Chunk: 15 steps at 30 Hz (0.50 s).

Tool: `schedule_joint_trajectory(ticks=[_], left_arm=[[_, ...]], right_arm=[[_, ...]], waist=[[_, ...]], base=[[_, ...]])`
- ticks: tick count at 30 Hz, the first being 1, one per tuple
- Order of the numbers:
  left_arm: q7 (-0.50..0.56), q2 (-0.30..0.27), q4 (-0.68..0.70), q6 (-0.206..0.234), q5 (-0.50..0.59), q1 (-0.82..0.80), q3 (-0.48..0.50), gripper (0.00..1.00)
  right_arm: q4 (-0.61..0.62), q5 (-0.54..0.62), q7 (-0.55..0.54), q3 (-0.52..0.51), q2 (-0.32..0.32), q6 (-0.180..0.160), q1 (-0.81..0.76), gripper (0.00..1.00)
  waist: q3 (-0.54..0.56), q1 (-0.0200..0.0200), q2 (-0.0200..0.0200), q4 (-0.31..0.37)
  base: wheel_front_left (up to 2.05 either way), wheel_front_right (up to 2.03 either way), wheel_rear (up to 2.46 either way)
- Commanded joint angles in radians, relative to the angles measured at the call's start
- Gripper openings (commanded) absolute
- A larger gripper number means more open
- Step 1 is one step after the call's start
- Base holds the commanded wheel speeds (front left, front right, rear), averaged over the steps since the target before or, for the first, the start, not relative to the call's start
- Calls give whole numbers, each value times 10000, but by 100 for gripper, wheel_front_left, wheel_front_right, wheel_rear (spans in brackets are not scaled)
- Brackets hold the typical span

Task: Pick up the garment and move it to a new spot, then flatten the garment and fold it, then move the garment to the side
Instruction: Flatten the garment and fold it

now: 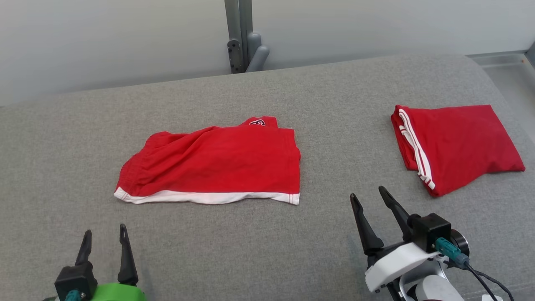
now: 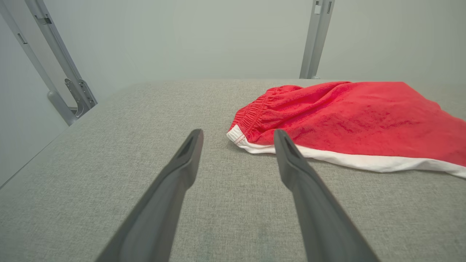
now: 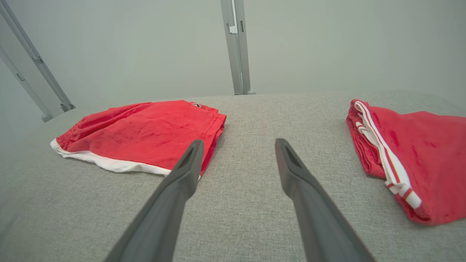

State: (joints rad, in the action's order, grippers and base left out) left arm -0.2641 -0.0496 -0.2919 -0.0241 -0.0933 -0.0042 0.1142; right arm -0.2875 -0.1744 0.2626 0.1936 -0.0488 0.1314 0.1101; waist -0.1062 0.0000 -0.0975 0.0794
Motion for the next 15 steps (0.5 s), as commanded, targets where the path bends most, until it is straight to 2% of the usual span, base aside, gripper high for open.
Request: schedule_joint_trajectory(ticks=[1,15], left_arm=[[6,-27,75,79,4,362,-63,100],[6,-26,159,64,-85,1145,-398,100]], right_arm=[[-6,60,18,-32,-34,-17,-234,100],[17,149,18,-188,-32,-17,-903,100]], waist=[[294,0,1,-109],[728,0,1,-349]], base=[[0,0,0],[0,0,0]])
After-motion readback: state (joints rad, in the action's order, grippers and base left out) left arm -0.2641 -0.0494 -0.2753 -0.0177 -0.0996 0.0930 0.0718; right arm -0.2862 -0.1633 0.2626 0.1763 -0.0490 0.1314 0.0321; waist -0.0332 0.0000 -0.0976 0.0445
